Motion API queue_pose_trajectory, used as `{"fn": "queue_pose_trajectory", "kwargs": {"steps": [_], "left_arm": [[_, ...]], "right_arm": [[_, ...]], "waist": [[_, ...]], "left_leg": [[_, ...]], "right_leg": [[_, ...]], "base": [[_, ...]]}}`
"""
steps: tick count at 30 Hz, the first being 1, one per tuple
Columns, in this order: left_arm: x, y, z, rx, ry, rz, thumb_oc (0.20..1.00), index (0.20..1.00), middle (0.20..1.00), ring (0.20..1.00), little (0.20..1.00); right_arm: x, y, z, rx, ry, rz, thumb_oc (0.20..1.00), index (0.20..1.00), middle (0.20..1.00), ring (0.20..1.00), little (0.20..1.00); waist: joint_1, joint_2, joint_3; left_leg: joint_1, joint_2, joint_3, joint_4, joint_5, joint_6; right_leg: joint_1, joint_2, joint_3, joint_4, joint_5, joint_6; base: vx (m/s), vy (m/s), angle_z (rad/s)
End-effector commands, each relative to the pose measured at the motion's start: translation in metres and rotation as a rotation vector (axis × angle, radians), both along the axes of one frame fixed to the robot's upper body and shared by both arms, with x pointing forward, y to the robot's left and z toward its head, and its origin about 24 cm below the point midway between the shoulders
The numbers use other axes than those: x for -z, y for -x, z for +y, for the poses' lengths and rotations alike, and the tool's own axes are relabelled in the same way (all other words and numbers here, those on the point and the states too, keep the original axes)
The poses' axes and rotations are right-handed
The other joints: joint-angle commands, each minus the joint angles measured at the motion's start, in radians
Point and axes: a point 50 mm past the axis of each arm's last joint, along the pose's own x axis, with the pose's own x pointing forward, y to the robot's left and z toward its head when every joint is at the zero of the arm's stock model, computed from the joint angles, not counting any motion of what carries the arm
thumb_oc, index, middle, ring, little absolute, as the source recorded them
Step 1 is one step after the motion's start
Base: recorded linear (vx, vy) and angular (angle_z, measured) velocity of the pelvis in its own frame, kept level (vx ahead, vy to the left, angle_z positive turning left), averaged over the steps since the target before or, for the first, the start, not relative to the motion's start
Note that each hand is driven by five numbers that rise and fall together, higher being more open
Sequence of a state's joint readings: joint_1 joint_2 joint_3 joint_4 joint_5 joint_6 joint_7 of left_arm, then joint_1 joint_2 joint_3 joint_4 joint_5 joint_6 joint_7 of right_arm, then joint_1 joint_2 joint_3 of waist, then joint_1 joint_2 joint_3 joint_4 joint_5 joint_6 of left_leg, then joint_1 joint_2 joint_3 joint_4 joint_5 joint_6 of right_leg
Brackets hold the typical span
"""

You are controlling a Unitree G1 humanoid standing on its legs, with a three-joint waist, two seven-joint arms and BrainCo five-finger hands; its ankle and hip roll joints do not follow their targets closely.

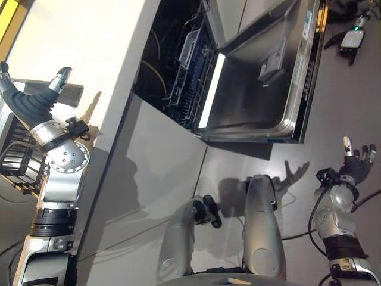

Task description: Pick up plates and place into dishwasher.

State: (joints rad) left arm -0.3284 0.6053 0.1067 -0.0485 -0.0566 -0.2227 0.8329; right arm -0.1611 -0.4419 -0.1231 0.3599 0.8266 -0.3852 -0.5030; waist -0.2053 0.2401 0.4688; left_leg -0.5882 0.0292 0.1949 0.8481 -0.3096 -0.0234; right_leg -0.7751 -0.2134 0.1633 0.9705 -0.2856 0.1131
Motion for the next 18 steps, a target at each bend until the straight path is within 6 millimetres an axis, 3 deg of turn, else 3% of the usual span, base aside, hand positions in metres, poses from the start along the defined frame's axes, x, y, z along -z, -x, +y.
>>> {"fn": "queue_pose_trajectory", "kwargs": {"steps": [1, 7, 12, 14, 18], "left_arm": [[0.039, -0.015, -0.037, 0.112, 0.119, 0.118, 1.0, 1.0, 1.0, 1.0, 1.0], [0.031, -0.023, -0.041, 0.149, 0.085, 0.13, 1.0, 1.0, 1.0, 1.0, 1.0], [0.024, -0.025, -0.045, 0.184, 0.054, 0.119, 1.0, 1.0, 1.0, 1.0, 1.0], [0.022, -0.024, -0.045, 0.197, 0.049, 0.116, 1.0, 1.0, 1.0, 1.0, 1.0], [0.021, -0.025, -0.044, 0.212, 0.047, 0.118, 1.0, 1.0, 1.0, 1.0, 1.0]], "right_arm": [[-0.033, -0.023, 0.001, -0.126, -0.035, -0.199, 1.0, 1.0, 1.0, 1.0, 1.0], [-0.028, -0.057, 0.013, -0.369, -0.21, -0.218, 1.0, 1.0, 1.0, 1.0, 1.0], [-0.051, -0.082, 0.01, -0.474, -0.197, -0.219, 1.0, 1.0, 1.0, 1.0, 1.0], [-0.069, -0.094, 0.019, -0.541, -0.195, -0.251, 1.0, 1.0, 1.0, 1.0, 1.0], [-0.087, -0.108, 0.049, -0.696, -0.152, -0.265, 1.0, 1.0, 1.0, 1.0, 1.0]], "waist": [[-0.031, 0.024, 0.051], [0.001, 0.038, 0.051], [0.037, 0.061, 0.051], [0.056, 0.068, 0.051], [0.074, 0.071, 0.051]], "left_leg": [[-0.095, 0.008, -0.034, 0.08, 0.022, 0.005], [-0.192, -0.011, -0.058, 0.184, 0.0, -0.006], [-0.255, -0.027, -0.068, 0.237, -0.006, -0.012], [-0.262, -0.034, -0.079, 0.263, -0.039, -0.02], [-0.283, -0.041, -0.092, 0.27, -0.036, -0.024]], "right_leg": [[-0.044, -0.001, -0.003, 0.065, -0.013, -0.093], [-0.123, -0.002, 0.009, 0.165, -0.048, -0.106], [-0.175, -0.011, 0.015, 0.236, -0.071, -0.111], [-0.179, -0.015, 0.016, 0.273, -0.111, -0.109], [-0.199, -0.012, 0.016, 0.296, -0.117, -0.109]], "base": [[-0.05, -0.086, 0.04], [-0.01, -0.089, 0.11], [0.0, -0.061, 0.17], [0.07, -0.063, 0.16], [0.02, -0.037, 0.1]]}}
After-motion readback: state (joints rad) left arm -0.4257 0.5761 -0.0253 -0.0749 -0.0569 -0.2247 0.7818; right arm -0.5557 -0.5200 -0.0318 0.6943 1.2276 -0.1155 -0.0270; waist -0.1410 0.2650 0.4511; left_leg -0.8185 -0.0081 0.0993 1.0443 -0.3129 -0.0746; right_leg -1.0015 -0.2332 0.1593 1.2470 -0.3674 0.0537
